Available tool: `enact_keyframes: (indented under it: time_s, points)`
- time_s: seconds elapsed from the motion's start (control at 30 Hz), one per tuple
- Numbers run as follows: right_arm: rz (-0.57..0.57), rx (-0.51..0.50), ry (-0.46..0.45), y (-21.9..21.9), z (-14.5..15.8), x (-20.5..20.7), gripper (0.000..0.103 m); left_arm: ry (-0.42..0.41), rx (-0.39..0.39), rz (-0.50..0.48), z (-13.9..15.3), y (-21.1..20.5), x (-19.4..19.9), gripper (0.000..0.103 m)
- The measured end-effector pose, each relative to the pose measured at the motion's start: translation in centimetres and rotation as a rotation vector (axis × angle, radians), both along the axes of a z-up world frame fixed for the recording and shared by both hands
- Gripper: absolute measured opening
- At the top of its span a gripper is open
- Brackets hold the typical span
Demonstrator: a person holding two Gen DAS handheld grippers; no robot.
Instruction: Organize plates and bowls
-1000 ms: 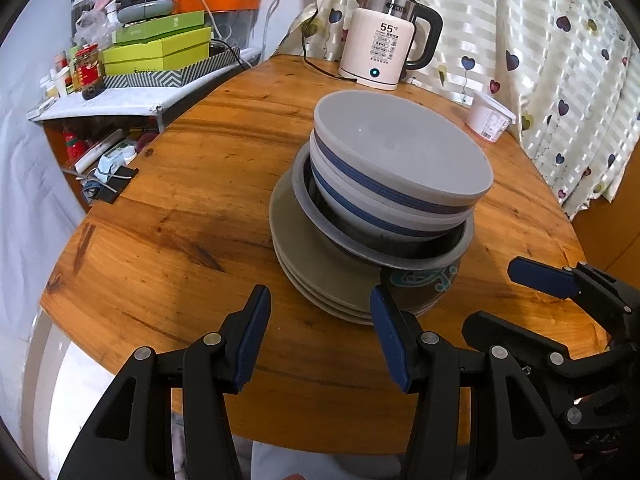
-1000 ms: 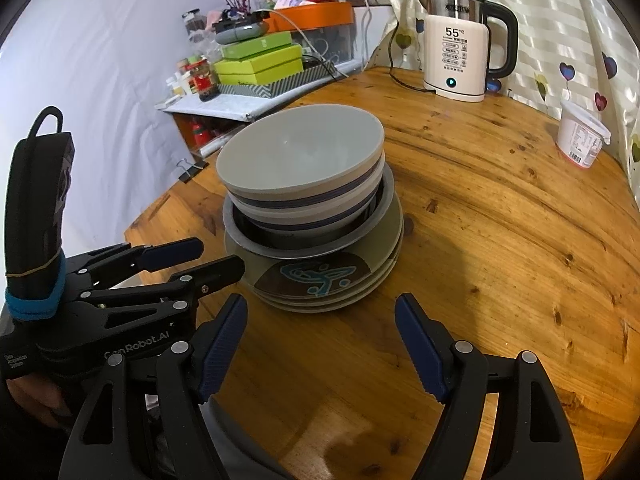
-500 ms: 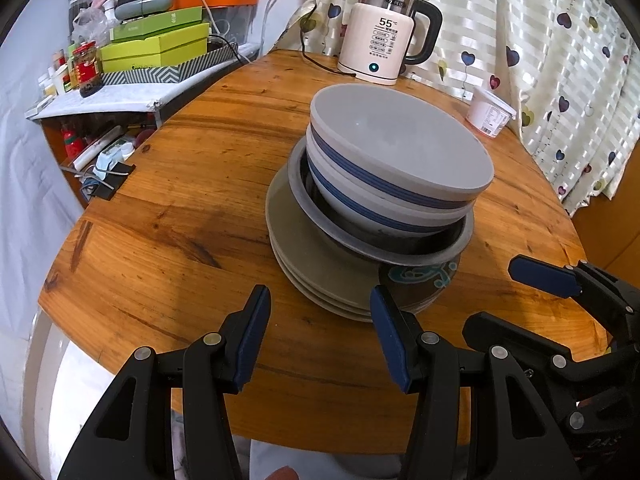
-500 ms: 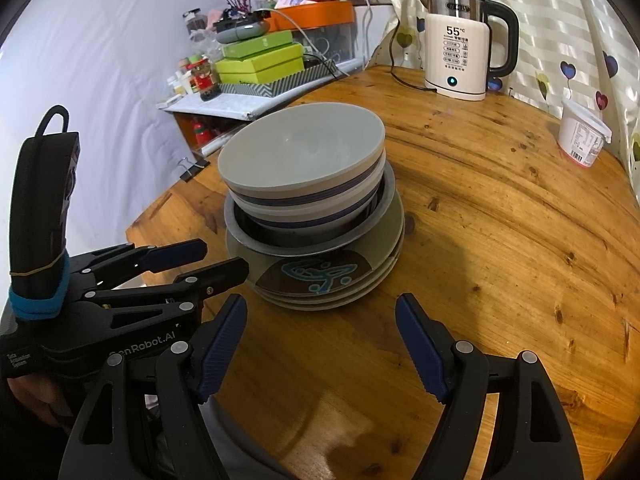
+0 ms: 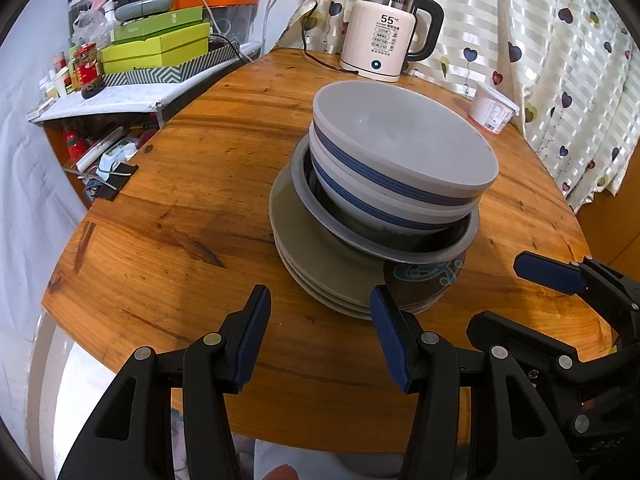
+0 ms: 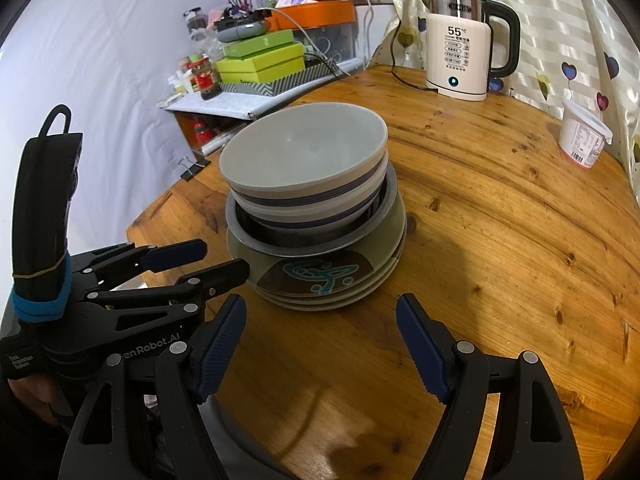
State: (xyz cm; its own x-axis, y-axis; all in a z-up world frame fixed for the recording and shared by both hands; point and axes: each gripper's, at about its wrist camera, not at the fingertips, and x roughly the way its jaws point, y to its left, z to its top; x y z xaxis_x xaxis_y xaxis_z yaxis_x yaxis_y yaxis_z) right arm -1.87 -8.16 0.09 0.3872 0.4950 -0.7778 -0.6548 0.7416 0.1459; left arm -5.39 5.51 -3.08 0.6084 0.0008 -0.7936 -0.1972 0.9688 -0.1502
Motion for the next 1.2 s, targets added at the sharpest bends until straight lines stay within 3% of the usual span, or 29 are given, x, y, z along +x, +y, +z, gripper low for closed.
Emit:
enact_keyframes:
  time_s: [1.2]
  points:
    - [-0.001, 0.002, 0.01, -0.08, -0.26, 0.03, 0.079, 0.005, 0.001, -0.001, -0.02, 0.26, 0.02, 0.053]
